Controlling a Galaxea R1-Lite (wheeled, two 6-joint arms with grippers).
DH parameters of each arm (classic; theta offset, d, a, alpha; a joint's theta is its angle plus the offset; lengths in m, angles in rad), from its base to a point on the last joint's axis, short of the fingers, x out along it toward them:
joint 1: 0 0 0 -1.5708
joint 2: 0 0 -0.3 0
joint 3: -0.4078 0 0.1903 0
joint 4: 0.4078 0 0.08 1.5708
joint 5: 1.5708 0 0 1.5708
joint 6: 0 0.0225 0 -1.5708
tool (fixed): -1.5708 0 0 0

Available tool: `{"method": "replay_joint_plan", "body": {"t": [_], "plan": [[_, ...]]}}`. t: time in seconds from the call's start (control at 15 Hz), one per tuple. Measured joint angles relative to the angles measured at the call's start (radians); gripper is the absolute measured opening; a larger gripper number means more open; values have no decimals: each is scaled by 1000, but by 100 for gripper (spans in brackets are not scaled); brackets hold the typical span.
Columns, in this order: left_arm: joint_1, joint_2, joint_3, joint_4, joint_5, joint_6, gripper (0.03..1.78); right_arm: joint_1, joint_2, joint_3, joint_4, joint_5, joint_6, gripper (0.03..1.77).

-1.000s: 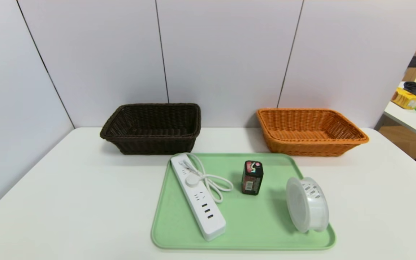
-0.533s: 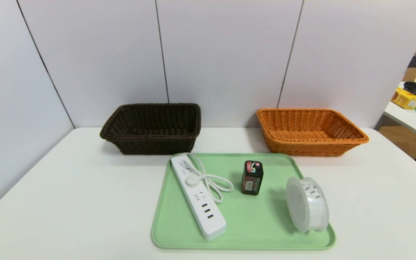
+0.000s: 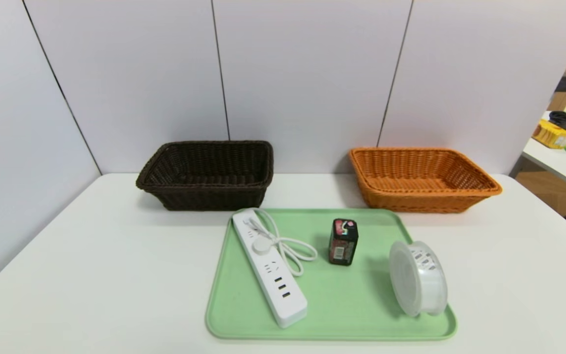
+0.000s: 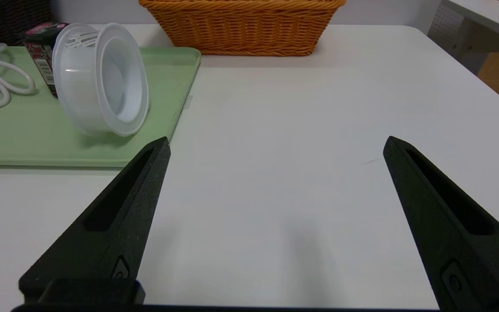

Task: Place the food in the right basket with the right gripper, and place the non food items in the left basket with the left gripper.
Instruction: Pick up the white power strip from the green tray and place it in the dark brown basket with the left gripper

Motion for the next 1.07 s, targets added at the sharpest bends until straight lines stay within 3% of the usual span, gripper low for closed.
{"method": "replay_joint_plan", "body": {"t": [0.33,0.6,0.8,1.07], "plan": [[0,14,0,0,0,0,169,0,0,0,0,0,0,170],[-2,152,-23,5,0,12,169,0,0,0,0,0,0,170],[-28,329,-165,66,0,48,169,0,0,0,0,0,0,170],[-140,631,-479,239,0,66,169,0,0,0,0,0,0,170]]}}
